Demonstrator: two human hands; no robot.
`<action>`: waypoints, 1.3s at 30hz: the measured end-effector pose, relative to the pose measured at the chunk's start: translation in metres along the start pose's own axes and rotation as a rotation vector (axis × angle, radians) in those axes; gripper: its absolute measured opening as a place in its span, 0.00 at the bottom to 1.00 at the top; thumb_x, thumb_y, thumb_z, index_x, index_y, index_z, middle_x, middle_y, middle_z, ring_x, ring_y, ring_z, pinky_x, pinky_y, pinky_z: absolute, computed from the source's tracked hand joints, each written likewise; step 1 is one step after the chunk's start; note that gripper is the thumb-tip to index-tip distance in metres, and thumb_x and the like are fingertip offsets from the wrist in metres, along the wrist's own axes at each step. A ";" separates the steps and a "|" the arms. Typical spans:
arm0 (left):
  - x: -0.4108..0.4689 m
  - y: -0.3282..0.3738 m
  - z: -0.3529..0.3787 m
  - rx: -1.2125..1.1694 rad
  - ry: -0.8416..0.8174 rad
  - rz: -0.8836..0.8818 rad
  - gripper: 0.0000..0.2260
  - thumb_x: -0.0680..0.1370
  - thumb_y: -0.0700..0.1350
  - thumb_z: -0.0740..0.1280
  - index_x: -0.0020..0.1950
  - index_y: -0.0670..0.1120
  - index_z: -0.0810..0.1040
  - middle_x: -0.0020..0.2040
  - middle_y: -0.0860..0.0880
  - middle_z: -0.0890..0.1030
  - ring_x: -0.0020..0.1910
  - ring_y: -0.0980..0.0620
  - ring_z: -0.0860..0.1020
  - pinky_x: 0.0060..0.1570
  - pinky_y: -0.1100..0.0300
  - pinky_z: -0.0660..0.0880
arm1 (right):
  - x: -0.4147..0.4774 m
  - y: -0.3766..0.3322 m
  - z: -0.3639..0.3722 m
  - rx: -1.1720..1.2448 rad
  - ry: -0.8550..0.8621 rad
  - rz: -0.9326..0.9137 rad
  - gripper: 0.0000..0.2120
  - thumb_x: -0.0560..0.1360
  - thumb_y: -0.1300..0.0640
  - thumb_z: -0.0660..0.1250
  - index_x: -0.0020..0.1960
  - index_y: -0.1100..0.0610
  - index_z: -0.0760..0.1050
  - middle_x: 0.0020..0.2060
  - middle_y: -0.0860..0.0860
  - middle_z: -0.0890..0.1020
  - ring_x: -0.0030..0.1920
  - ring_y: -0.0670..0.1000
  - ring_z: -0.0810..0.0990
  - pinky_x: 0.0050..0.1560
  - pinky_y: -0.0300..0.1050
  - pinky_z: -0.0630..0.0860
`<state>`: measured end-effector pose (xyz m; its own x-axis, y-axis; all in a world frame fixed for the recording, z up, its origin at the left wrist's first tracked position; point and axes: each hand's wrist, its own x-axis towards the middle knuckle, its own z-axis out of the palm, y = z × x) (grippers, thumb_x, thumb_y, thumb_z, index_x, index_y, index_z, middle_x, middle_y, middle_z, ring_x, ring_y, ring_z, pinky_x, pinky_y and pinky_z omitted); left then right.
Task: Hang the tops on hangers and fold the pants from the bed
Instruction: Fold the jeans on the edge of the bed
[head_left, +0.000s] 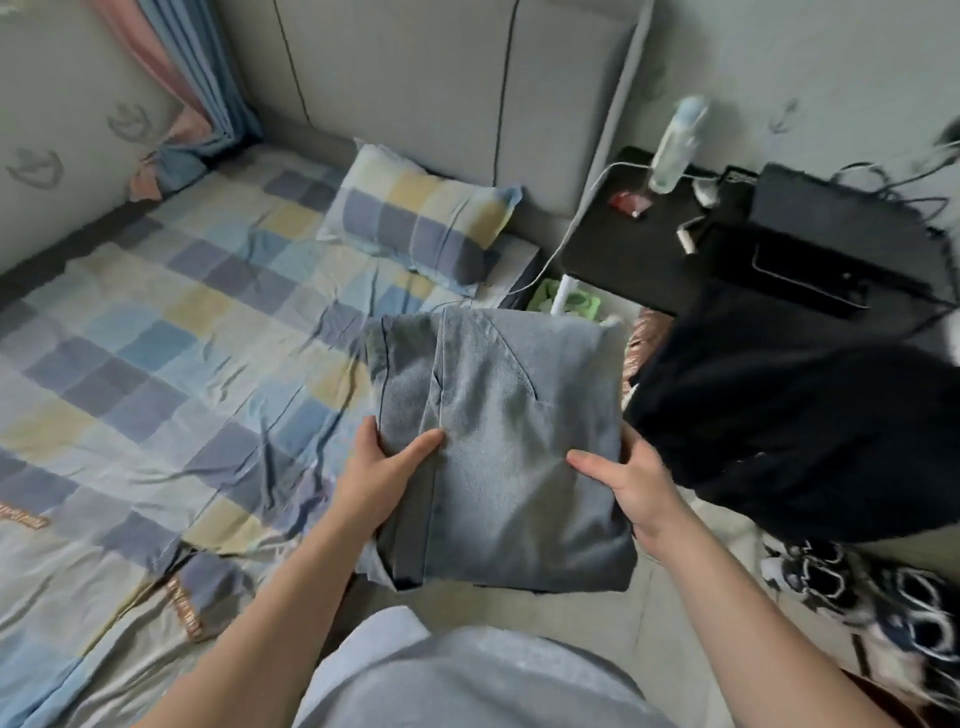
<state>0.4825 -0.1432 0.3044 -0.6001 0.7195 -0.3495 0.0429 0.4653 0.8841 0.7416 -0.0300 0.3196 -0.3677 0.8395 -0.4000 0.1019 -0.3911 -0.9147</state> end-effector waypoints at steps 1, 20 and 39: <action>0.001 0.017 0.019 0.018 -0.028 0.041 0.26 0.68 0.58 0.79 0.60 0.49 0.76 0.53 0.54 0.82 0.51 0.54 0.81 0.52 0.55 0.79 | -0.005 -0.006 -0.021 0.020 0.039 -0.021 0.19 0.71 0.64 0.76 0.59 0.52 0.78 0.49 0.54 0.87 0.49 0.55 0.86 0.44 0.45 0.82; 0.022 0.253 0.427 0.181 -0.961 0.554 0.25 0.63 0.67 0.76 0.51 0.57 0.72 0.47 0.66 0.81 0.45 0.67 0.80 0.46 0.57 0.78 | -0.079 -0.044 -0.315 0.368 1.046 -0.257 0.29 0.58 0.54 0.82 0.57 0.48 0.80 0.54 0.52 0.86 0.53 0.54 0.86 0.44 0.43 0.82; -0.127 0.248 0.725 0.640 -1.647 0.597 0.25 0.69 0.60 0.77 0.59 0.53 0.73 0.53 0.57 0.81 0.51 0.56 0.81 0.50 0.57 0.78 | -0.171 0.040 -0.422 0.769 1.646 -0.156 0.29 0.60 0.56 0.81 0.59 0.56 0.78 0.51 0.54 0.87 0.50 0.56 0.86 0.42 0.47 0.82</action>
<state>1.1488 0.2550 0.3434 0.8675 0.3704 -0.3322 0.4200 -0.1873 0.8880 1.1990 -0.0297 0.3271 0.8996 0.1700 -0.4022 -0.4156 0.0511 -0.9081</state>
